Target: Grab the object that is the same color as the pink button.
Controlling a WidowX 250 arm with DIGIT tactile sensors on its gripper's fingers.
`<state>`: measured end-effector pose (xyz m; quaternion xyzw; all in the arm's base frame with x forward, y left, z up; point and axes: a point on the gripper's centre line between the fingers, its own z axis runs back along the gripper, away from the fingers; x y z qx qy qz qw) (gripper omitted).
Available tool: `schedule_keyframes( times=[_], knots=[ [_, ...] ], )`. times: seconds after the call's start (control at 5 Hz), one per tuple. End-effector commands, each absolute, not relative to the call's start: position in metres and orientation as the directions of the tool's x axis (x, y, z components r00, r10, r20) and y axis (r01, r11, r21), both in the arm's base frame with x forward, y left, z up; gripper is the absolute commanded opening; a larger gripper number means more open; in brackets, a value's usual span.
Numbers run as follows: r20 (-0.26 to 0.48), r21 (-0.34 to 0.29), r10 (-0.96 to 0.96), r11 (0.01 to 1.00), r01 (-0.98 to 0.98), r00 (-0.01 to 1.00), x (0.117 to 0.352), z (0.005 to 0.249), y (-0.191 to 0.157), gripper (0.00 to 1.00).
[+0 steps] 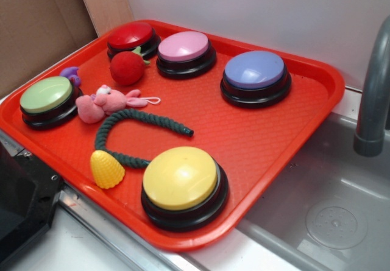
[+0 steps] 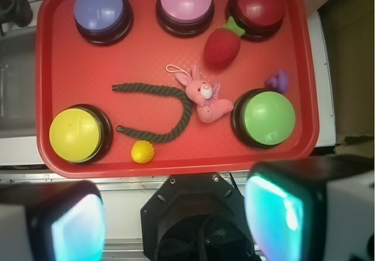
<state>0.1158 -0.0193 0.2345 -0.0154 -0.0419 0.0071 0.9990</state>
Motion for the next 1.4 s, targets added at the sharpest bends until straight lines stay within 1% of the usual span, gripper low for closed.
schedule_keyframes(
  times=[0.0, 0.2, 0.4, 0.6, 0.8, 1.0, 1.2],
  knots=[
    [0.083, -0.031, 0.016, 0.999, -0.013, 0.996, 0.116, 0.234, -0.019, 1.00],
    [0.134, -0.031, -0.035, 0.999, 0.039, 0.990, 0.123, 0.225, -0.018, 1.00],
    [0.156, -0.039, -0.151, 0.987, 0.159, 0.976, 0.138, 0.206, -0.011, 1.00],
    [0.258, 0.022, -0.295, 0.954, 0.299, 0.920, 0.152, 0.180, -0.009, 1.00],
    [0.245, 0.073, -0.288, 0.958, 0.278, 0.926, 0.164, 0.149, -0.004, 1.00],
    [0.209, 0.098, -0.317, 0.948, 0.302, 0.925, 0.178, 0.113, 0.000, 1.00],
    [0.173, 0.108, -0.283, 0.958, 0.267, 0.943, 0.185, 0.088, 0.008, 1.00]
  ],
)
